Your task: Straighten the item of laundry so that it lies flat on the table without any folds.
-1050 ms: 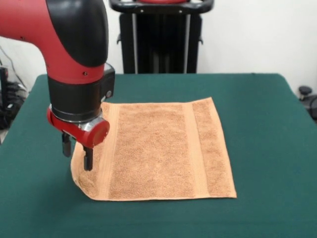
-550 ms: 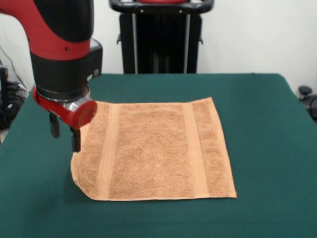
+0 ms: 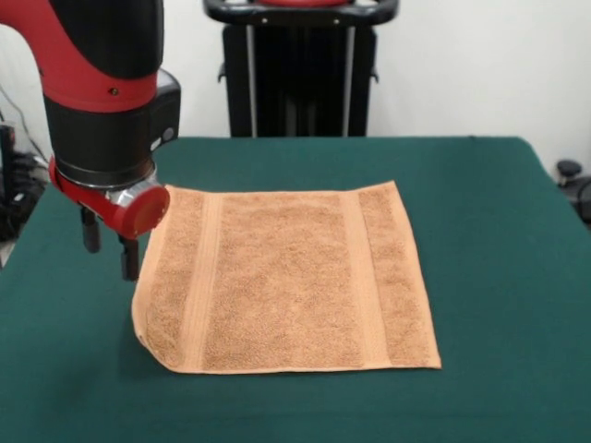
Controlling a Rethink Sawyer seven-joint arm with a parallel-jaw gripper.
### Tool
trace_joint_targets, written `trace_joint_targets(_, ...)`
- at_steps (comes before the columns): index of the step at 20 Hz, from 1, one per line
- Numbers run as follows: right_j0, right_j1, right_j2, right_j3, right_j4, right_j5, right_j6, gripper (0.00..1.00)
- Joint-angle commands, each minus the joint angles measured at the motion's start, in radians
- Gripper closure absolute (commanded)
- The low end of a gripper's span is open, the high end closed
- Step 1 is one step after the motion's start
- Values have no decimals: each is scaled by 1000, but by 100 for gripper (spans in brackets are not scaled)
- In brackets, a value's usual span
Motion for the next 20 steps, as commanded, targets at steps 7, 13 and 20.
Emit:
trace_joint_targets(7, 61, 100, 19, 6, -5, 49, 32, 0)
trace_joint_targets(13, 61, 99, 16, 6, 0, 52, 37, 0)
trace_joint_targets(20, 34, 120, 26, -13, -5, 36, 5, 0)
